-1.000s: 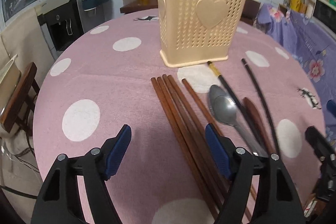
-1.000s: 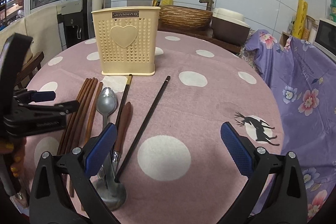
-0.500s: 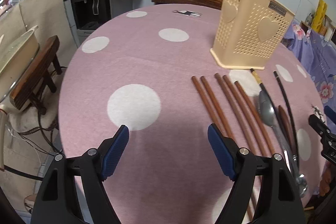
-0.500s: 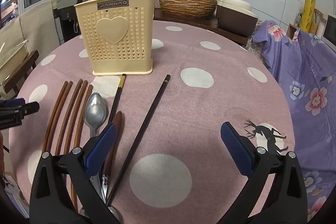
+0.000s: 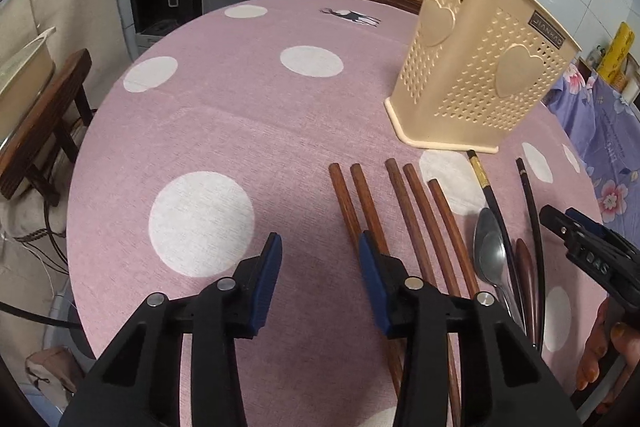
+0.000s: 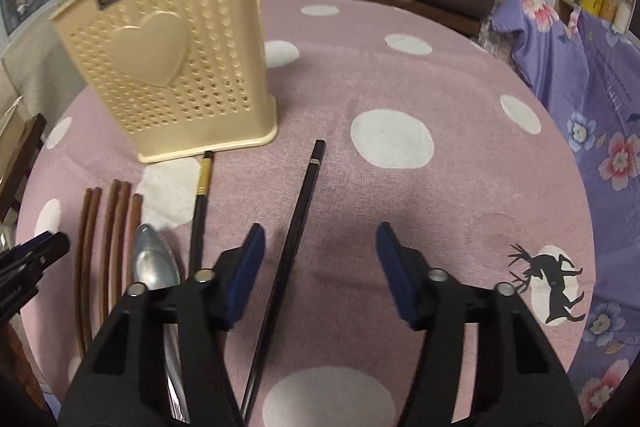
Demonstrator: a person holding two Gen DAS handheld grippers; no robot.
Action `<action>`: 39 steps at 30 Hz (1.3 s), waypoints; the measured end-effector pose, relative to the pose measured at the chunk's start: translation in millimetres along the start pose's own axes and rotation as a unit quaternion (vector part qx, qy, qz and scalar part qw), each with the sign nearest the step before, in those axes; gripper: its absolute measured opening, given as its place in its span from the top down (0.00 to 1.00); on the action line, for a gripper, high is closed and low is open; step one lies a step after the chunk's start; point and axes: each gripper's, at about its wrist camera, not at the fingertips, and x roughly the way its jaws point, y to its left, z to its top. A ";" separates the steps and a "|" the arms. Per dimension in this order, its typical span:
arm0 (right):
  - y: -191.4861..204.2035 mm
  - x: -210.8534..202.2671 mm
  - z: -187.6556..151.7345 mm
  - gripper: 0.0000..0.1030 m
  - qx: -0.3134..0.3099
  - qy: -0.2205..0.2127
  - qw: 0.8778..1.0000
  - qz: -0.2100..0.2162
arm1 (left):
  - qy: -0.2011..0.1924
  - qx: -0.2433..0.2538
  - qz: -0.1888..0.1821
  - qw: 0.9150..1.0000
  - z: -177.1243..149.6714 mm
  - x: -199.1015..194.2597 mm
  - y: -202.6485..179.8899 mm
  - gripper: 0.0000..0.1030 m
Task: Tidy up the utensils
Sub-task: 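Move left tool to a wooden chopstick while right tool approaches a black chopstick, then close left tool on the wooden chopstick while right tool closes on the black chopstick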
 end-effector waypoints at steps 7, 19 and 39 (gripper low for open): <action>6.2 22.5 11.0 0.61 0.017 0.021 1.000 -0.014 | 0.003 -0.012 -0.008 1.000 6.5 8.4 -0.6 0.65; 23.3 25.4 14.2 0.75 0.007 0.013 1.000 -0.025 | -0.004 -0.013 0.022 1.000 17.7 24.2 -11.2 0.73; 16.8 30.3 22.4 0.92 0.010 0.007 1.000 0.002 | -0.015 0.014 0.048 0.999 18.5 30.8 -35.7 0.91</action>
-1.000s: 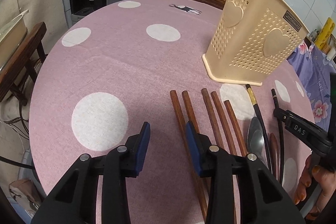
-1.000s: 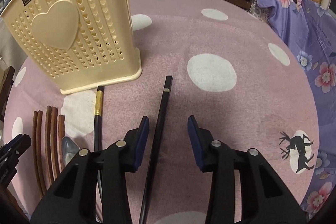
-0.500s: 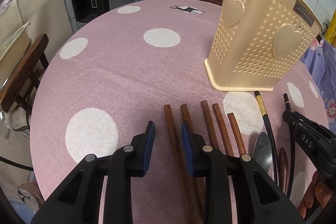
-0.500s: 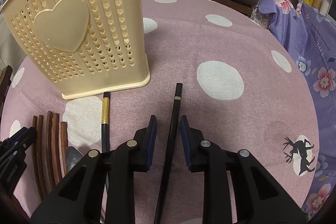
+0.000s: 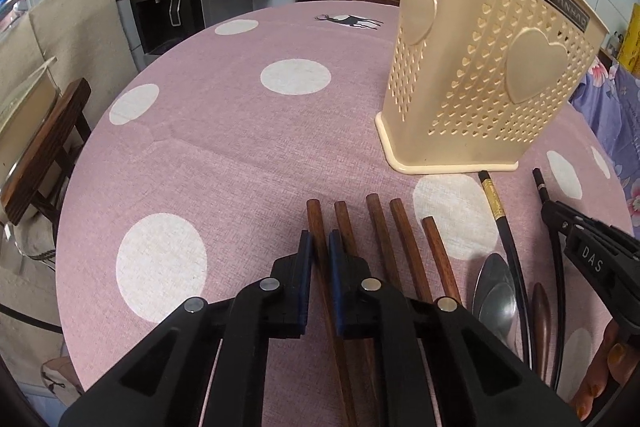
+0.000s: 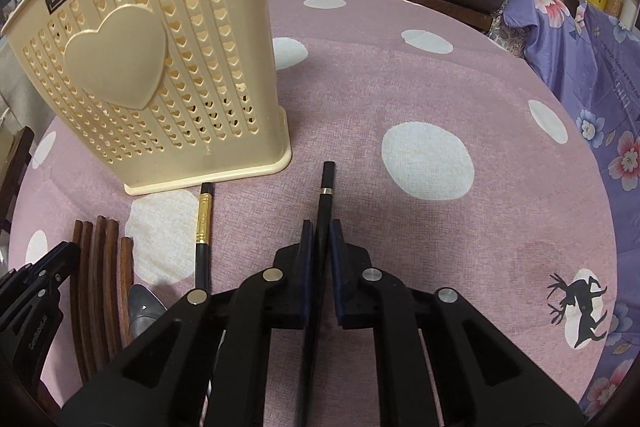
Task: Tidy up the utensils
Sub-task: 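Close left tool on the wooden chopstick while right tool closes on the black chopstick, then lift both chopsticks and lower them into the beige utensil holder with both tools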
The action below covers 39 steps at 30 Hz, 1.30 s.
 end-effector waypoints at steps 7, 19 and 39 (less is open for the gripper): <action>-19.7 -6.1 4.9 0.92 0.041 -0.005 0.998 0.052 | -0.004 -0.024 -0.035 0.999 6.4 -3.8 6.4 0.91; -50.9 -93.8 19.4 0.92 0.047 -0.112 0.979 0.162 | -0.122 -0.040 -0.086 0.988 34.8 -82.8 23.2 0.92; -51.9 -185.1 24.1 0.92 -0.012 -0.204 0.961 0.189 | -0.217 -0.039 -0.099 0.970 46.8 -141.3 42.5 0.92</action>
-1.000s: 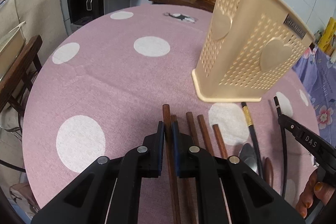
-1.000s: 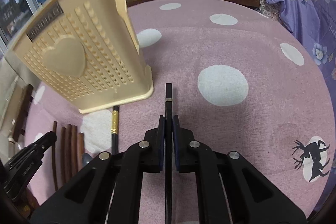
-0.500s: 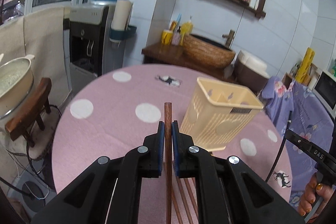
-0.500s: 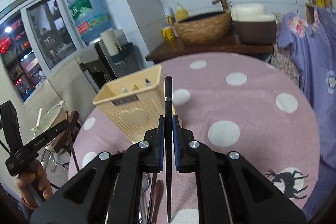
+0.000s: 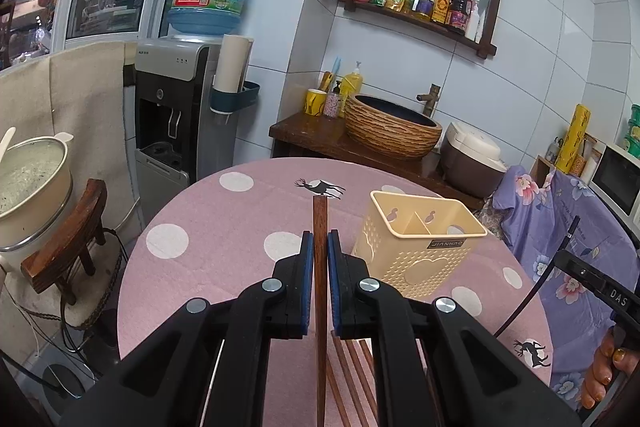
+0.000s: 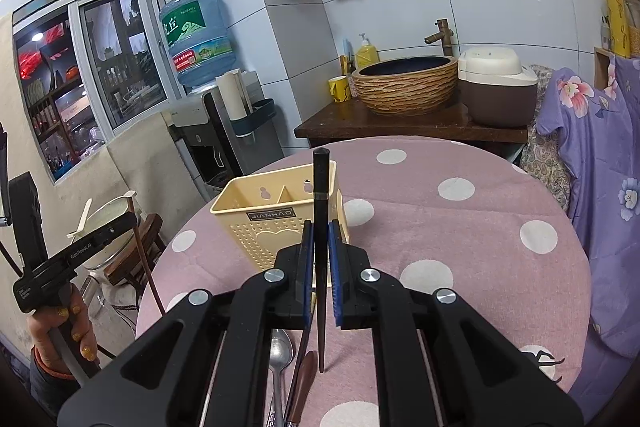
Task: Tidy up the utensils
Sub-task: 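Lift both chopsticks and lower them into the beige utensil holder with both tools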
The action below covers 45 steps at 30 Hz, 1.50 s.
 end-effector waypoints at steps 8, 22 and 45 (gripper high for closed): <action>3.6 -6.8 23.1 0.92 -0.005 -0.007 1.000 0.016 | -0.019 -0.001 -0.025 1.000 27.6 -17.0 1.2 0.92; 44.9 -23.2 144.3 0.92 -0.036 -0.076 0.996 0.024 | -0.090 0.014 -0.070 0.993 149.2 -44.4 -41.1 0.92; 30.3 99.5 89.4 0.92 -0.010 -0.009 0.999 -0.034 | 0.020 -0.014 -0.040 0.999 87.2 77.7 -54.3 0.92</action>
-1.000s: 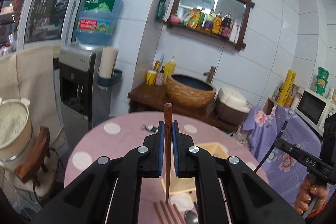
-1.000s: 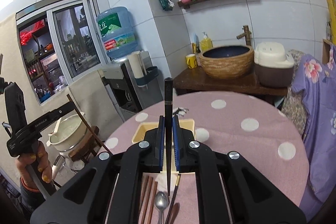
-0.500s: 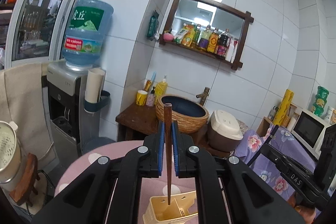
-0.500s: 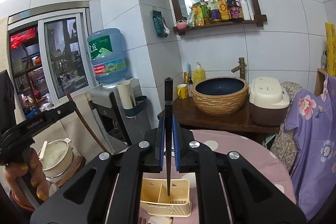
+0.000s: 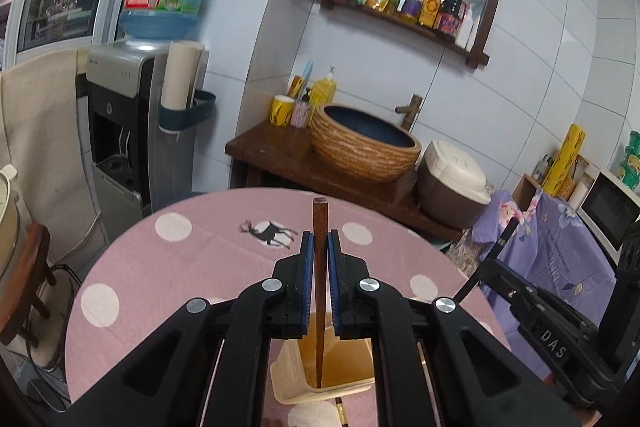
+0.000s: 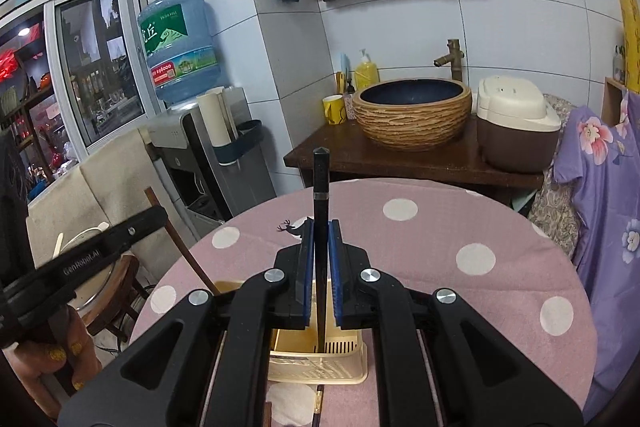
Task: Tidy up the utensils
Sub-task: 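Lift both chopsticks and lower them into the beige utensil holder with both tools, then open both tools to release the chopsticks inside the holder, then move both tools back down to the remaining utensils on the table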
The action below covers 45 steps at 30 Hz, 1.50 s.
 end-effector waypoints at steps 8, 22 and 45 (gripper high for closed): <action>-5.2 9.2 -12.4 0.92 0.007 0.009 1.000 -0.006 | 0.011 -0.002 0.016 1.000 -18.8 13.5 6.0 0.92; -12.5 -17.8 -29.0 0.45 0.015 -0.028 0.999 -0.019 | -0.026 0.014 0.011 0.999 -38.4 -25.5 10.1 0.29; -4.9 -19.8 -204.5 0.57 -0.011 0.178 0.983 -0.034 | 0.130 0.006 0.082 0.988 -179.3 -33.8 78.1 0.22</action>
